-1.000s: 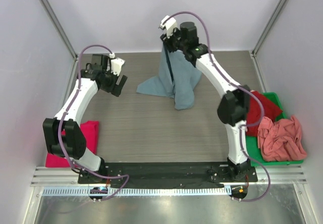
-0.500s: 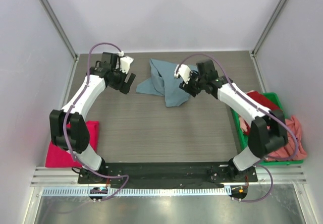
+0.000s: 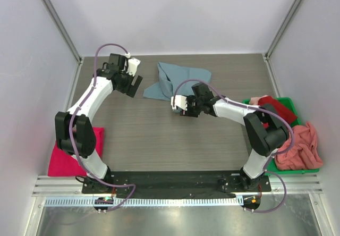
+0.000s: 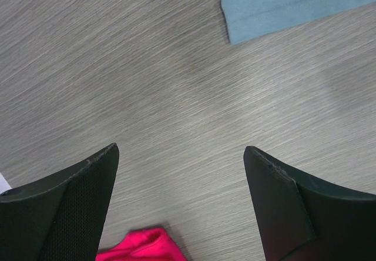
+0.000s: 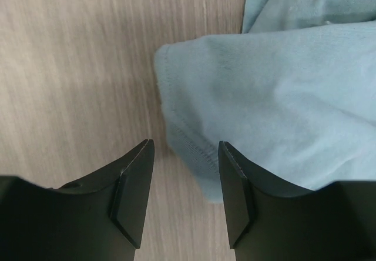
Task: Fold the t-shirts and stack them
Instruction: Flatten the tshirt out
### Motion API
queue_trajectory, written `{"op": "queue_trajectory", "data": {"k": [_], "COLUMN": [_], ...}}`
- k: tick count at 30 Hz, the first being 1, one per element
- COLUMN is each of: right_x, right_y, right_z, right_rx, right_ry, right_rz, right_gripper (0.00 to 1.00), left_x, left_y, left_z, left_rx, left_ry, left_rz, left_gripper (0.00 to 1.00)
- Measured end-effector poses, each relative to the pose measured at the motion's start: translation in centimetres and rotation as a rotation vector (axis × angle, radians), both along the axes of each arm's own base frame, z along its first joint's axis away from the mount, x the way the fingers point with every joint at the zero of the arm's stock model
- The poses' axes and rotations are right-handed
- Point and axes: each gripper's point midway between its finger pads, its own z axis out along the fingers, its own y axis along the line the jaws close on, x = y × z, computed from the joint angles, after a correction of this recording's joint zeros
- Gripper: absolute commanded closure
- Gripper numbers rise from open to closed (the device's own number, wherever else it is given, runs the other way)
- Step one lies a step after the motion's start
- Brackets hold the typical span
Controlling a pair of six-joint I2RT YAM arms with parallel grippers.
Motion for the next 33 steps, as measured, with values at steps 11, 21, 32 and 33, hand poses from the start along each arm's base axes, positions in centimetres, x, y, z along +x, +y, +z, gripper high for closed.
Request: {"op": "queue_trajectory", "data": {"k": [11, 21, 32, 33], "right_x": [3.4, 3.2, 5.3, 6.0], "right_y": [1.1, 0.6, 0.8, 0.7], "right_z": [-1.3, -2.0, 12.1, 14.8], "right_rx": [-0.045, -0.109, 0.037, 0.073], "right_ry": [-0.041, 0.057, -0.141, -0.192], "right_rz": [0.006, -0.007, -0.119, -0.143], "right_gripper": [0.58, 0.99, 0.99, 0.99], "left_x": [0.2, 0.9, 1.7, 1.9], "left_y": [0.2, 0.0, -3.1, -3.7], "left_z": [-0.1, -1.5, -2.9, -3.2], "left_rx": [0.009, 0.011, -0.096, -0.107], "left_ry": [-0.003, 0.025, 0.075, 0.084], "left_rz": [0.007, 0.010, -0.053, -0.069], "left_gripper": [0.12, 0.12, 0.22, 0.23]}}
